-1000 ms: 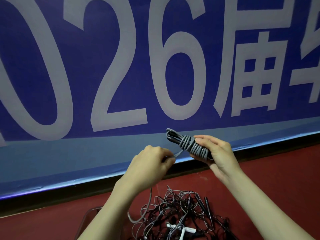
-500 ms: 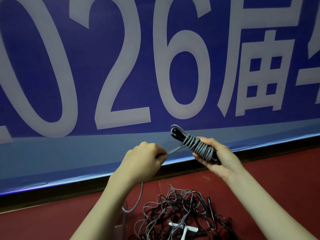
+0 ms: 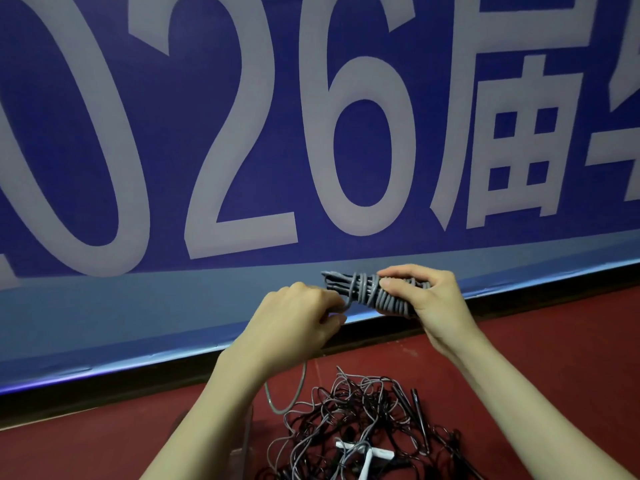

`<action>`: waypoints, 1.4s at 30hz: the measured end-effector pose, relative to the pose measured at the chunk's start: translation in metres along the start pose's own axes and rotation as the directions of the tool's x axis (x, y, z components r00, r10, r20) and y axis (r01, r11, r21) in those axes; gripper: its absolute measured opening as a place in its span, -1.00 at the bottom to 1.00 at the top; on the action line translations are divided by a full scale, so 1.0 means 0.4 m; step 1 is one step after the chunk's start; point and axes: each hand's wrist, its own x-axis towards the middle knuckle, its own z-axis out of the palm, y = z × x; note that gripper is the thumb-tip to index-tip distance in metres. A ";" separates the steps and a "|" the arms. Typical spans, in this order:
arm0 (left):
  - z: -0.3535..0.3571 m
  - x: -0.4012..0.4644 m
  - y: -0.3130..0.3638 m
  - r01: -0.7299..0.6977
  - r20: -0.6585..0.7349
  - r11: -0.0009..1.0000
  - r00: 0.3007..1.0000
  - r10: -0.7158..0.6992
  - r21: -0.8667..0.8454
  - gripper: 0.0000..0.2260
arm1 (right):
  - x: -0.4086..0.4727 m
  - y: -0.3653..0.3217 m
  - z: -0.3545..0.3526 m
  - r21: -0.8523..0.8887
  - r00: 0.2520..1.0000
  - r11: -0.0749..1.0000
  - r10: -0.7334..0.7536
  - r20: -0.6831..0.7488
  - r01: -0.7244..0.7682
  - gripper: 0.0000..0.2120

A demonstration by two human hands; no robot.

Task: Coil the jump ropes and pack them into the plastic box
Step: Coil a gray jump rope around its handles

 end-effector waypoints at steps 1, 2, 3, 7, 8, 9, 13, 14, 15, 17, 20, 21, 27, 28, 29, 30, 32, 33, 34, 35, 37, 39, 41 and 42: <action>-0.002 0.000 -0.003 -0.002 -0.026 1.000 1.000 0.002 -0.009 -0.83 | -0.002 -0.002 0.002 -0.051 0.999 0.998 -0.039 0.029 0.040 -0.91; -0.003 0.001 -0.008 -0.003 -0.056 1.000 0.998 0.001 -0.029 -0.83 | -0.002 -0.004 -0.001 -0.084 0.996 0.994 -0.058 0.066 0.063 -0.91; -0.004 0.001 -0.015 -0.005 -0.087 0.998 0.996 0.000 -0.055 -0.83 | -0.001 -0.008 -0.006 -0.103 0.992 0.992 -0.059 0.109 0.070 -0.90; 0.009 -0.003 -0.024 -0.053 -0.153 0.993 0.988 0.036 -0.109 -0.90 | 0.009 -0.019 -0.037 -0.252 0.951 0.964 -0.002 0.311 0.084 -0.91; 0.015 -0.003 -0.027 -0.059 -0.149 0.991 0.988 0.040 -0.123 -0.90 | 0.010 -0.021 -0.041 -0.261 0.935 0.962 0.022 0.353 0.076 -0.91; 0.021 -0.003 -0.031 -0.065 -0.136 0.982 0.990 0.041 -0.180 -0.89 | 0.010 -0.023 -0.045 -0.251 0.920 0.966 0.046 0.388 0.057 -0.92; 0.027 0.006 -0.041 0.015 0.049 0.759 0.999 0.022 -0.651 -0.91 | 0.007 -0.031 -0.064 -0.160 0.859 0.986 0.127 0.497 -0.053 -0.76; 0.027 0.006 -0.038 0.067 0.102 0.652 0.995 0.016 -0.755 -0.88 | 0.007 -0.032 -0.067 -0.132 0.841 0.988 0.143 0.522 -0.086 -0.72; 0.031 0.005 -0.039 0.121 0.152 0.535 0.988 0.014 -0.836 -0.83 | 0.006 -0.031 -0.067 -0.101 0.825 0.988 0.150 0.546 -0.113 -0.70; 0.041 0.006 -0.036 0.198 0.211 0.296 0.977 0.014 -0.935 -0.78 | 0.004 -0.028 -0.060 -0.035 0.809 0.988 0.142 0.570 -0.149 -0.70; 0.065 0.020 -0.033 0.176 0.166 0.195 0.984 -0.065 -0.965 -0.83 | 0.001 -0.023 -0.038 0.089 0.835 0.971 0.143 0.531 -0.223 -0.75; 0.073 0.025 -0.030 0.144 0.120 0.214 0.985 -0.120 -0.966 -0.88 | 0.002 -0.020 -0.032 0.140 0.855 0.957 0.156 0.495 -0.255 -0.80; 0.092 0.027 -0.001 0.047 -0.059 0.351 0.957 -0.285 -0.935 -0.70 | 0.000 -0.012 -0.002 0.336 0.938 0.891 0.220 0.266 -0.304 -0.83; 0.088 0.023 0.002 0.046 -0.059 0.371 0.962 -0.266 -0.927 -0.78 | 0.001 -0.013 -0.002 0.344 0.944 0.889 0.228 0.240 -0.302 -0.81; 0.081 0.018 0.001 0.049 -0.044 0.365 0.969 -0.242 -0.930 -0.85 | 0.002 -0.012 -0.004 0.334 0.949 0.897 0.221 0.226 -0.289 -0.78; 0.074 0.015 -0.004 0.053 -0.024 0.344 0.976 -0.217 -0.938 -0.91 | 0.003 -0.018 -0.008 0.304 0.952 0.913 0.209 0.223 -0.272 -0.76; 0.064 0.008 -0.016 0.070 0.019 0.299 0.985 -0.171 -0.952 -0.92 | -0.001 -0.033 -0.013 0.228 0.958 0.950 0.155 0.243 -0.212 -0.75; 0.062 0.006 -0.019 0.091 0.039 0.291 0.983 -0.179 -0.952 -0.86 | -0.001 -0.038 -0.014 0.191 0.962 0.967 0.119 0.248 -0.169 -0.77; 0.063 0.005 -0.019 0.108 0.049 0.289 0.978 -0.203 -0.951 -0.82 | -0.003 -0.045 -0.012 0.153 0.967 0.980 0.091 0.238 -0.130 -0.79; 0.064 0.005 -0.014 0.122 0.054 0.283 0.970 -0.237 -0.951 -0.81 | -0.004 -0.047 -0.011 0.110 0.973 0.989 0.076 0.217 -0.102 -0.82; 0.068 0.005 0.003 0.155 0.082 0.243 0.955 -0.286 -0.958 -0.82 | 0.005 -0.040 -0.008 0.021 0.984 0.997 0.076 0.159 -0.080 -0.77; 0.069 0.010 0.018 0.186 0.128 0.164 0.941 -0.313 -0.969 -0.88 | 0.011 -0.035 -0.007 -0.140 0.987 0.987 0.099 0.125 -0.081 -0.68; 0.072 0.015 0.027 0.211 0.174 0.071 0.923 -0.344 -0.975 -0.94 | 0.008 -0.034 -0.009 -0.186 0.984 0.976 0.139 0.114 -0.116 -0.66; 0.072 0.017 0.031 0.216 0.189 0.036 0.915 -0.357 -0.976 -0.94 | 0.006 -0.036 -0.009 -0.189 0.982 0.974 0.148 0.114 -0.124 -0.66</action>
